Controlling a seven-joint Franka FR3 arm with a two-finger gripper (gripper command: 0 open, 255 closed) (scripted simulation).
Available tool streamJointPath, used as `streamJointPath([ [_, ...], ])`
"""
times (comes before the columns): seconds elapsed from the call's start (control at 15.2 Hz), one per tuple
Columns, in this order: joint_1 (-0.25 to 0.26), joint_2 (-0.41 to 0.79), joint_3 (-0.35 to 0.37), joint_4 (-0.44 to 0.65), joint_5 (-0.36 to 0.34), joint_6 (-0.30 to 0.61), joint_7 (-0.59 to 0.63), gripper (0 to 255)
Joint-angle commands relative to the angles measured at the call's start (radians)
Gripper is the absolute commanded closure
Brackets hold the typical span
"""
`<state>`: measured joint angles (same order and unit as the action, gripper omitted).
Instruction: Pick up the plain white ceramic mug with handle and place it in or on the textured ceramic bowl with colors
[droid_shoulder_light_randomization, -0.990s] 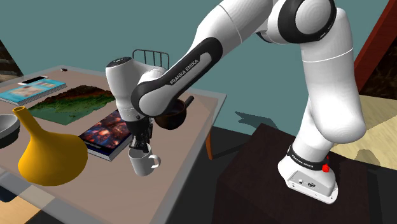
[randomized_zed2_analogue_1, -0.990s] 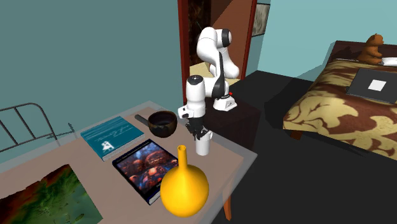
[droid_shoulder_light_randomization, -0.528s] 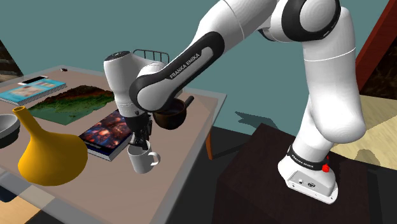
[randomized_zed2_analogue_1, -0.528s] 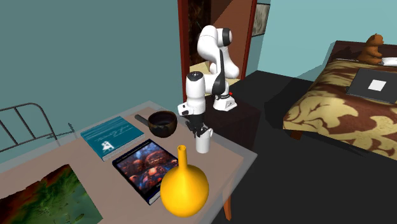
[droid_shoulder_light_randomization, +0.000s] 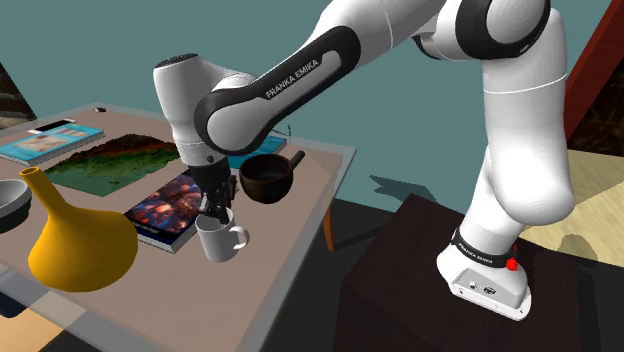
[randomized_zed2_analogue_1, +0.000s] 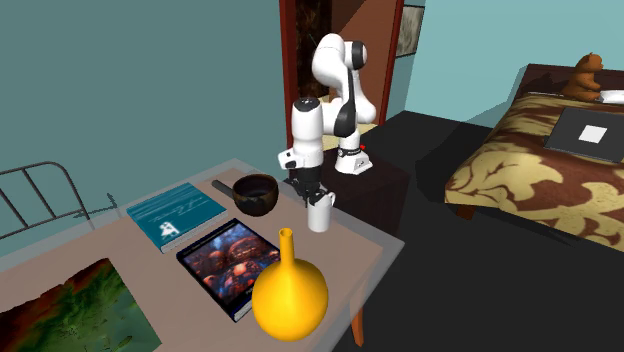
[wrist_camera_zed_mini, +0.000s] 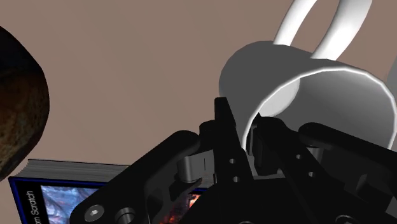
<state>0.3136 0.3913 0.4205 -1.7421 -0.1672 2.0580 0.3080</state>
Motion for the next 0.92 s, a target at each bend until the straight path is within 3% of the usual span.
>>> streamJointPath([
  [0.0, -0.002, -0.011, 0.002, 0.012, 0.006, -0.022, -0.004, 255],
  [0.86, -0.006, -0.063, 0.015, 0.117, 0.034, -0.175, -0.022, 255],
])
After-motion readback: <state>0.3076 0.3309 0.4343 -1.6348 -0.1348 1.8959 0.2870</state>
